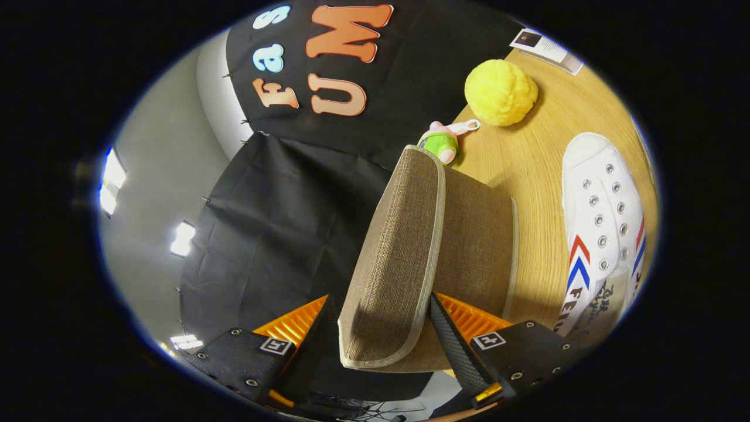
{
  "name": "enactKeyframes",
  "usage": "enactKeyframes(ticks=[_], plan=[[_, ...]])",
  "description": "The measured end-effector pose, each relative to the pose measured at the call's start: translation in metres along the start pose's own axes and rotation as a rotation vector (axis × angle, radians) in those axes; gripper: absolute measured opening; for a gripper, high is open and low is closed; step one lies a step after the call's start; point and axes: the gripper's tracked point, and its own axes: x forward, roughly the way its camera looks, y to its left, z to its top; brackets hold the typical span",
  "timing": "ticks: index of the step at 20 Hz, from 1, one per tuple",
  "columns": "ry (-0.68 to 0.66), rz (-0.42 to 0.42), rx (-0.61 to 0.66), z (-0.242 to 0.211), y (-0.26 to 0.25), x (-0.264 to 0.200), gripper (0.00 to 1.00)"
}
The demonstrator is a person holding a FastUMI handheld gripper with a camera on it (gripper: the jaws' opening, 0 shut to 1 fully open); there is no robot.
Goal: Open the storage box then place both shoes into the box .Put the left shoe in first, then the right shoe, with the right side of both shoes facing outward in a uniform manner.
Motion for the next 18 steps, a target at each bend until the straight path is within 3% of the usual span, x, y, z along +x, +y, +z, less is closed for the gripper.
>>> enactKeyframes(ticks=[5,11,13,16,18], plan=[[-0.074,0.053,0.020,0.018,0.011,-0.017,0.93],[-0.063,0.044,-0.005,0.014,0.007,-0.013,0.64],[-0.078,0.064,0.003,0.015,0.011,-0.010,0.52],[-0.097,0.017,-0.006,0.015,0.001,-0.006,0.30],[-0.119,0.019,-0.014,0.018,0.001,-0.007,0.21]])
